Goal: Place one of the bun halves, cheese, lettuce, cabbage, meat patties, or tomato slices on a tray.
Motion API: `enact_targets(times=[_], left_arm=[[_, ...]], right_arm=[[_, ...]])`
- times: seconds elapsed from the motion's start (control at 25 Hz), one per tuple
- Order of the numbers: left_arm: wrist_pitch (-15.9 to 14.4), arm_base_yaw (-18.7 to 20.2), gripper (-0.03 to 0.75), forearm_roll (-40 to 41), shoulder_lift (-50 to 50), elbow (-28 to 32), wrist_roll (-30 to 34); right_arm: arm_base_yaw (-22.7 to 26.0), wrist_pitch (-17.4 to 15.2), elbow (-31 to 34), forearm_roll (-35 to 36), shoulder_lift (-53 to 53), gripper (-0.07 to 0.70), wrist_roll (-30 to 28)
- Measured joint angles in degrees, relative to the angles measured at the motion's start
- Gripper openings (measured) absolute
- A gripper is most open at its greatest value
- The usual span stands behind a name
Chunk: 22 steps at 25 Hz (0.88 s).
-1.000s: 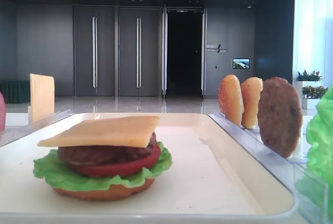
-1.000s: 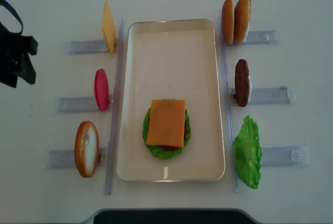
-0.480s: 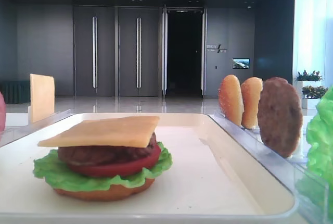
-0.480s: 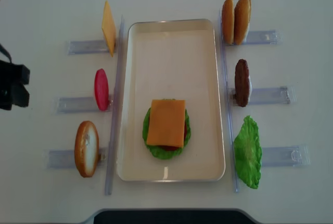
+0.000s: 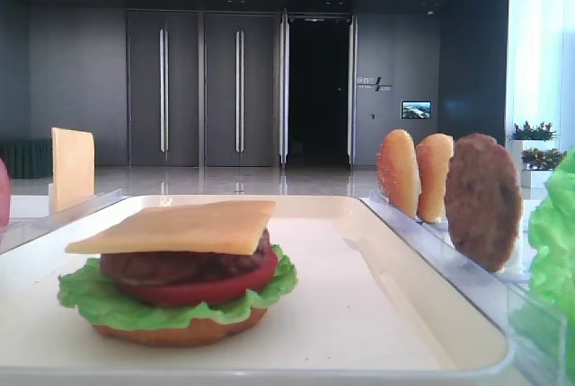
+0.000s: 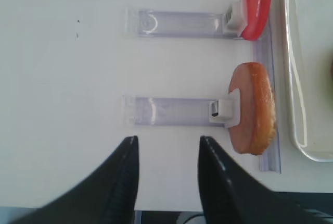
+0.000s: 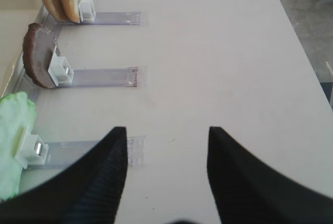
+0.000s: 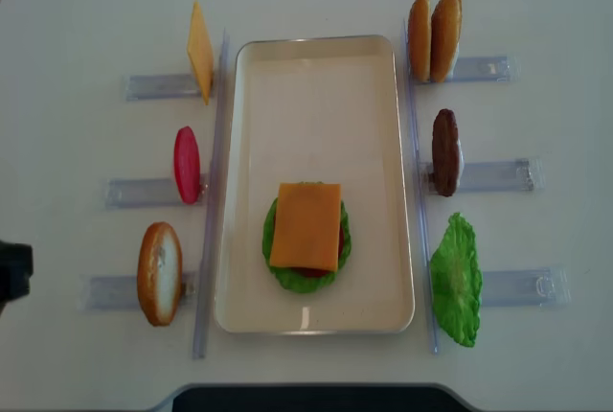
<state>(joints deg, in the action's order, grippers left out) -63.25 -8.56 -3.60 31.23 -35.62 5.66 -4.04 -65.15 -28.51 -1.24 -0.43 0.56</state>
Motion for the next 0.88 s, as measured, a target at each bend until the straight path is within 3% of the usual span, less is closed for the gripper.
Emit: enact_targets(times=[0.2, 0.48, 0.88], left_arm=[[-0.01, 0.00, 0.286, 0.00, -14.30, 6.63, 0.56], [-0.03, 0.00, 0.264, 0.06, -30.14, 7.55, 0.62], [-0.38, 0.00, 0.232, 0.61, -32.13, 8.47, 0.13]], right_arm=[[0.00, 0.00, 0.00, 0.00, 0.00, 0.368, 0.00], [0.00, 0.00, 0.00, 0.00, 0.00, 0.368, 0.00], [0.00, 0.00, 0.00, 0.00, 0.00, 0.368, 0.00]])
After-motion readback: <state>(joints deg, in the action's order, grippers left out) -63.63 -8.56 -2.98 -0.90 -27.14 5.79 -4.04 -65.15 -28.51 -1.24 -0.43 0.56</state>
